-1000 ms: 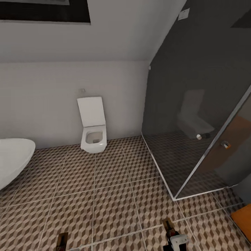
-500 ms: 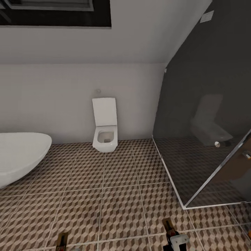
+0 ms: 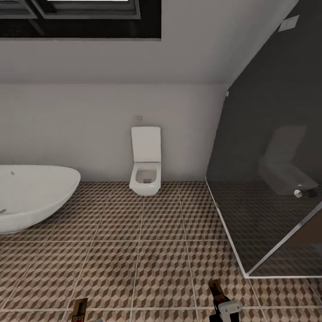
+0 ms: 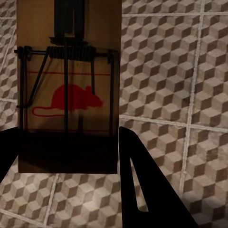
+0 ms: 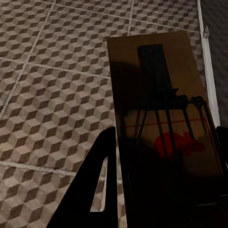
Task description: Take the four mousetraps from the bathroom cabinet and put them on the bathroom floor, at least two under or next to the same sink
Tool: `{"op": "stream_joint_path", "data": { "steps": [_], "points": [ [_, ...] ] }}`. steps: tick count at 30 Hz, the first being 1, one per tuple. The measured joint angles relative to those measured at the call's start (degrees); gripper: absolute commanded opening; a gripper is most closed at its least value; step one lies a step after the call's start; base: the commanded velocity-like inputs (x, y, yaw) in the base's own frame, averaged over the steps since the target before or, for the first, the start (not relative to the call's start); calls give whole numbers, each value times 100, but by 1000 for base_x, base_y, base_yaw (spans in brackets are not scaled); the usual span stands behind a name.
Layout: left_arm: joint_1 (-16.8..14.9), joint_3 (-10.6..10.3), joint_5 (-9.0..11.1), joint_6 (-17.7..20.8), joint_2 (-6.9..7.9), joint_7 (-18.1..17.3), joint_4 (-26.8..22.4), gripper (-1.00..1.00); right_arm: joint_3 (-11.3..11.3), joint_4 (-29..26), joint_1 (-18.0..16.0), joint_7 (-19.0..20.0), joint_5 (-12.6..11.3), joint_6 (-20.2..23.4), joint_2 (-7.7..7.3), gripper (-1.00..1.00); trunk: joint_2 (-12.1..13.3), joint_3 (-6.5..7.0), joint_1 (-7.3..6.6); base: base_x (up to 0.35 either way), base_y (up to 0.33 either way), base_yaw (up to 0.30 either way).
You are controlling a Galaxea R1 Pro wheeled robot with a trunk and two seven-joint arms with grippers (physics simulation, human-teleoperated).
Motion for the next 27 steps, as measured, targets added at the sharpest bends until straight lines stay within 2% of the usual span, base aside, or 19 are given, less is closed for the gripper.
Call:
{"op": "stream_joint_path", "data": {
  "steps": [27],
  "points": [
    [-1,1,0,-2,2,-1,6,-100,-1,2,-1,9,2,-1,-14,-100,-1,1,-2,242,181,1]
  ]
}}
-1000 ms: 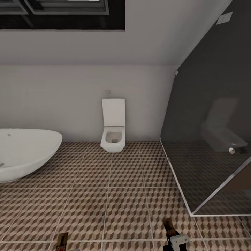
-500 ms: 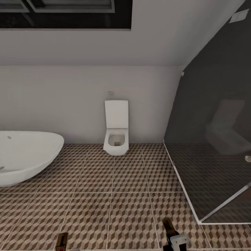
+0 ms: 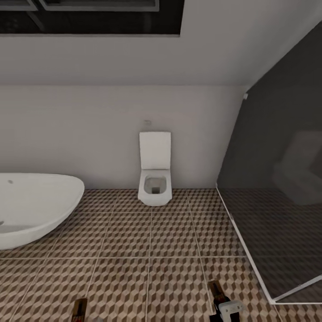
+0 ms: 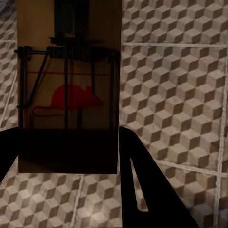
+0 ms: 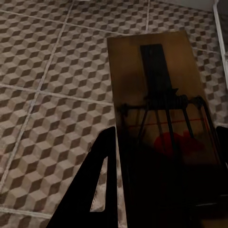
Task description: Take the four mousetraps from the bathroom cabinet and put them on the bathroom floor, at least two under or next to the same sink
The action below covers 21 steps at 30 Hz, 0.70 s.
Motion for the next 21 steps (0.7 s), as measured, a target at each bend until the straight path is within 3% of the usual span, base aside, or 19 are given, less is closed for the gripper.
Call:
{"op": "stream_joint_path", "data": {
  "steps": [8,21],
  "points": [
    [0,0,0,-1,0,0,-2,-100,0,0,0,3,0,1,-18,-100,0,0,0,238,179,0],
    [0,1,-1,2,0,2,-5,-100,0,1,0,-10,0,-1,-11,-100,1,0,3,27,20,0]
  ]
}}
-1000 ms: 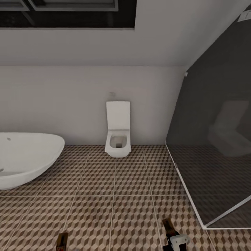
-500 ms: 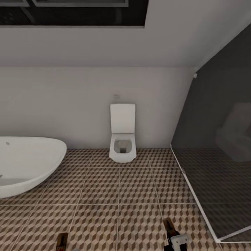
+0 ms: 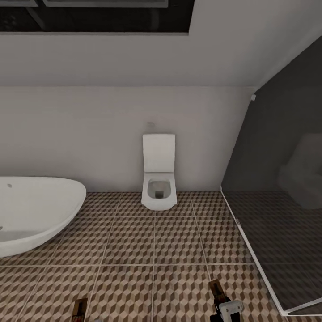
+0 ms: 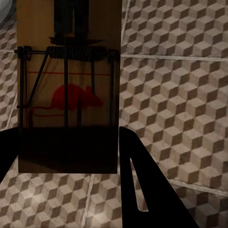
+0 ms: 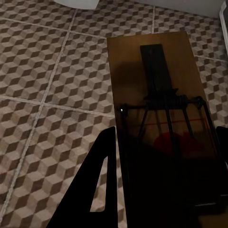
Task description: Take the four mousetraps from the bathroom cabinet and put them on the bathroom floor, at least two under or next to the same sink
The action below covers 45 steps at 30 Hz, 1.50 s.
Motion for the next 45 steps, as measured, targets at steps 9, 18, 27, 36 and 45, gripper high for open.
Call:
{"op": "stream_joint_path", "data": {
  "steps": [9,18,27,36,45],
  "points": [
    [2,0,0,-1,0,0,-1,-100,0,0,0,-2,0,7,0,-100,0,0,0,0,0,0],
    [-1,0,0,0,0,4,0,-100,0,0,0,-2,0,9,0,-100,0,0,0,0,0,0],
    [-2,0,0,0,0,1,3,-100,0,0,0,-2,0,9,-2,-100,0,0,0,0,0,0],
    [0,0,0,0,0,-1,1,-100,0,0,0,-1,0,9,-9,-100,0,0,0,0,0,0],
    [1,-2,-1,-4,-3,8,-12,-100,4,-11,0,2,11,22,10,-100,0,0,0,0,0,0]
  ]
}}
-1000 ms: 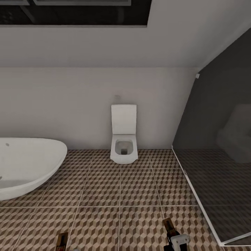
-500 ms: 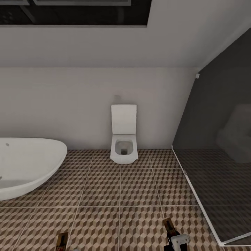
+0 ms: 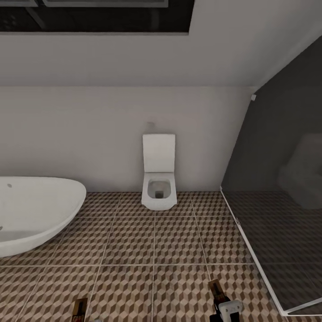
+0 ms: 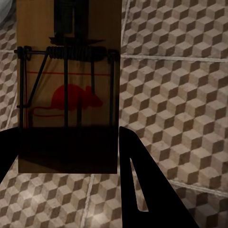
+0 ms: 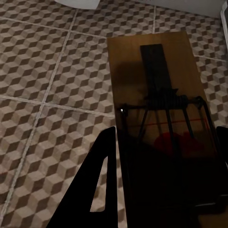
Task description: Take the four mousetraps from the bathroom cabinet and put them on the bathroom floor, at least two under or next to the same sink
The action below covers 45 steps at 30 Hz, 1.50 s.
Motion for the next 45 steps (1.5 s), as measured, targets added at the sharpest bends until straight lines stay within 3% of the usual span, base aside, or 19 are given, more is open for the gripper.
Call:
{"op": "stream_joint_path", "data": {
  "steps": [5,10,16,20,21,25,28,32,36,39,42,43,44,45],
  "points": [
    [5,10,-24,58,-13,30,-16,-100,-11,-34,1,-19,6,20,11,-100,0,0,0,0,0,0],
    [1,27,-73,866,76,39,-317,-100,-15,-537,1,-176,7,394,45,-100,0,0,0,0,0,0],
    [-14,31,-118,2262,527,64,-1885,-100,-13,-1715,1,-251,3,1792,56,-100,-1,1,0,0,0,0],
    [-31,90,-124,3354,952,328,-3349,-100,-15,-2596,1,-267,3,2388,56,-100,0,1,0,0,0,0],
    [-36,128,-107,3489,995,375,-3538,-100,-15,-2697,2,-269,0,2476,56,-100,0,1,0,0,0,0],
    [-101,849,-139,4671,1147,612,-4752,-100,-9,-3355,2,-334,-6,3185,55,-100,0,1,0,0,0,0],
    [-500,1586,-425,5879,1171,654,-5324,-100,-11,-3885,1,-409,-23,3693,54,-100,0,2,0,0,0,0],
    [-1276,1876,-780,6605,1155,662,-5338,-100,-11,-4337,-6,-461,-90,4197,54,-100,1,2,0,0,0,0],
    [-1861,1944,-936,6743,1038,671,-4795,-100,-53,-4489,-69,-559,-135,4705,50,-100,1,2,0,0,0,0],
    [-1983,1948,-1000,6684,953,666,-4644,-100,-108,-4532,-140,-595,-149,4885,52,-100,1,1,0,0,0,0],
    [-2048,1888,-1125,6015,741,640,-4402,-100,-141,-4564,-182,-616,-172,4983,59,-100,1,1,0,0,0,0],
    [-2052,1873,-1158,5867,720,636,-4353,-100,-143,-4566,-184,-617,-173,4989,60,-100,1,1,0,0,0,0],
    [-2059,1794,-1244,5341,668,629,-4104,-100,-148,-4570,-189,-619,-175,5001,58,-100,2,1,0,0,0,0],
    [-2061,1767,-1261,5223,659,624,-4020,-100,-149,-4571,-190,-620,-176,5003,57,-100,1,1,0,0,0,0]
  ]
}}
